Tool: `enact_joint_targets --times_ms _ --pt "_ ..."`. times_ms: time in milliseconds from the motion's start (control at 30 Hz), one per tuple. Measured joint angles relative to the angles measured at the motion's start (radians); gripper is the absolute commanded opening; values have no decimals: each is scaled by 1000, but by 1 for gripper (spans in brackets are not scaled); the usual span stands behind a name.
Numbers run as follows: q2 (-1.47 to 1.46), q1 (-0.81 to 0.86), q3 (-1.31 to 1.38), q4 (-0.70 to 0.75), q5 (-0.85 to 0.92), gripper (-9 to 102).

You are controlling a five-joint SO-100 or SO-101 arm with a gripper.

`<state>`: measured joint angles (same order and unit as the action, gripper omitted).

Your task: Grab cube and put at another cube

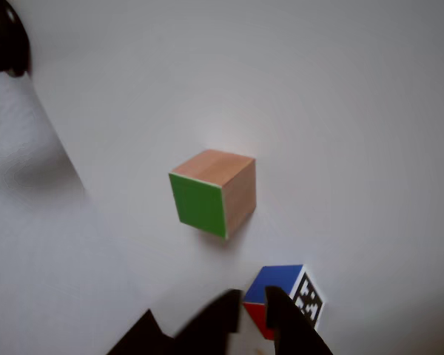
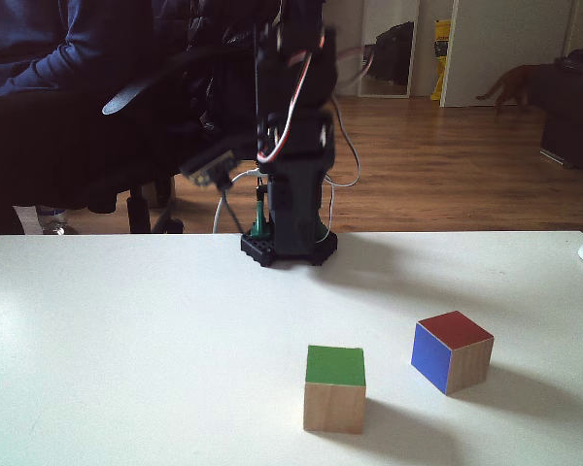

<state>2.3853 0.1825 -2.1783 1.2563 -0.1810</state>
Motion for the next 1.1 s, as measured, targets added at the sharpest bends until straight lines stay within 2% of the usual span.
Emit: enact_joint_targets --times_ms 100,267,467,700,1100 --pt "-175 0 183 60 -20 35" --pt "-255 -11 276 91 -54 41" --pt "-353 -74 383 190 -101 44" --pt "-621 -114 586 305 -149 46" --pt "-927 -48 746 311 -103 46"
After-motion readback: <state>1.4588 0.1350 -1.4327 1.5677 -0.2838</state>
